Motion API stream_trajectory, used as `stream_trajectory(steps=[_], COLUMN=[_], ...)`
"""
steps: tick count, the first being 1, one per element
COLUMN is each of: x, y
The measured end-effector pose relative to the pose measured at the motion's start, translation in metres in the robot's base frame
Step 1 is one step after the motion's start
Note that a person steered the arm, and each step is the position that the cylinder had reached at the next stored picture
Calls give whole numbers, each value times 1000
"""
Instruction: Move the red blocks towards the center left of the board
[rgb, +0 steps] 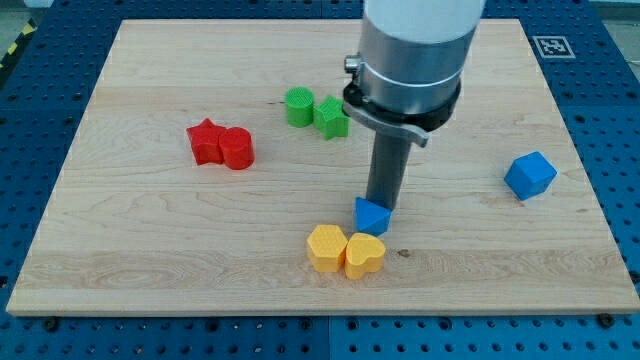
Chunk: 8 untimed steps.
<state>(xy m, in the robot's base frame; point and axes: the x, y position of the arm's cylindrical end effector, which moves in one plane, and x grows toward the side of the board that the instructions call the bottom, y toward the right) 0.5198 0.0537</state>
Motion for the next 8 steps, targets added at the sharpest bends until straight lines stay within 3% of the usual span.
stream_trajectory(steps=[2, 3, 5, 7, 8], x=[-8, -39, -41, -48, -80], y=[-5, 29, 32, -92, -106])
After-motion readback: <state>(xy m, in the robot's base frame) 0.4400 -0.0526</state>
